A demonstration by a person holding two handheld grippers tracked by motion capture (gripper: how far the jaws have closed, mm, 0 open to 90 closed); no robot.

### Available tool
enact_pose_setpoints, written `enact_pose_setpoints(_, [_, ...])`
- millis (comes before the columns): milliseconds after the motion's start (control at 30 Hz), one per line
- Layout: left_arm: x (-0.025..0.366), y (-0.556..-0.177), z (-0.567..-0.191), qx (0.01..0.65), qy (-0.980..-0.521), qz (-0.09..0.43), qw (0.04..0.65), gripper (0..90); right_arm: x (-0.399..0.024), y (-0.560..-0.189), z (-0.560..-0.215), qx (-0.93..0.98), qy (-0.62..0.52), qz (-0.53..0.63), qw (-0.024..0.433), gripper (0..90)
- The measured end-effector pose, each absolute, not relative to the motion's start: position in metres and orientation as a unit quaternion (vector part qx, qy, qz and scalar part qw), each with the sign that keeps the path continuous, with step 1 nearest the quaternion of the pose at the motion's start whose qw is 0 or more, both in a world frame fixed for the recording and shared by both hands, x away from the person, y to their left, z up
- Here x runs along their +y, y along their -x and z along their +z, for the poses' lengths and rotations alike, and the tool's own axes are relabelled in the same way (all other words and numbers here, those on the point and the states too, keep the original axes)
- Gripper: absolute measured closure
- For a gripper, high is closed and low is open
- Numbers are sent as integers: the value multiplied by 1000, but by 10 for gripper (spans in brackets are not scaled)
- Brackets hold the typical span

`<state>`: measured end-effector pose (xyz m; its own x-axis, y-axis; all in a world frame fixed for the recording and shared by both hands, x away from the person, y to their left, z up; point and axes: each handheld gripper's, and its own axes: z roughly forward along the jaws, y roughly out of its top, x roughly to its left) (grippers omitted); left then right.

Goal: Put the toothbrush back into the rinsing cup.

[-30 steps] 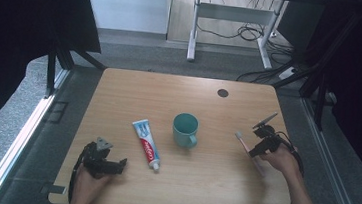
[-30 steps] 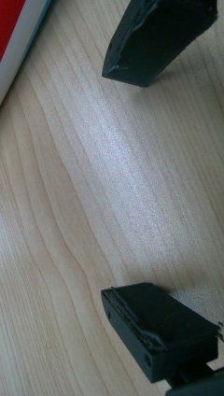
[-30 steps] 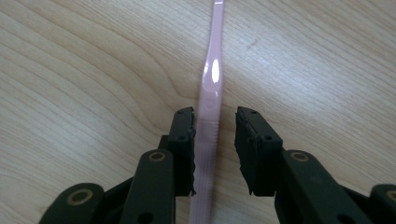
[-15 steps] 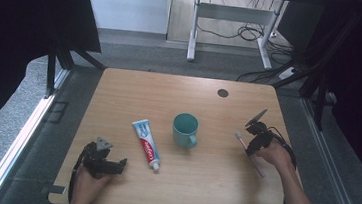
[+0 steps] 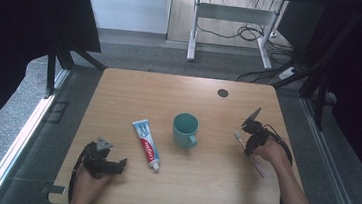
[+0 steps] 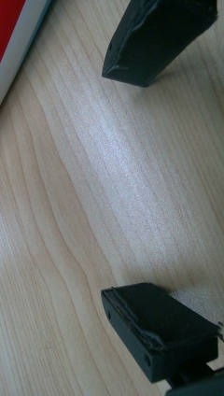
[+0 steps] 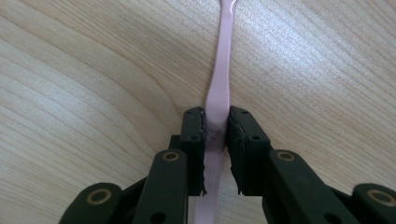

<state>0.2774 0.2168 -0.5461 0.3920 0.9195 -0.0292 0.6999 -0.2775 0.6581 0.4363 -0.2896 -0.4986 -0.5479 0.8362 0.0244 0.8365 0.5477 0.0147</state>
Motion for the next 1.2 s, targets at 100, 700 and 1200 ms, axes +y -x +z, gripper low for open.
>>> enact_pose_setpoints(100, [217, -277, -546, 520, -778, 182, 301, 0, -288, -437, -499, -881, 474, -7, 11, 781])
enact_pose_setpoints(700, [217, -277, -546, 520, -778, 182, 301, 0, -289, -430, -481, -880, 473, -46, 5, 787])
enact_pose_setpoints(1200, [217, -277, -546, 520, -778, 182, 301, 0, -301, -414, -471, -875, 472, -110, -3, 788])
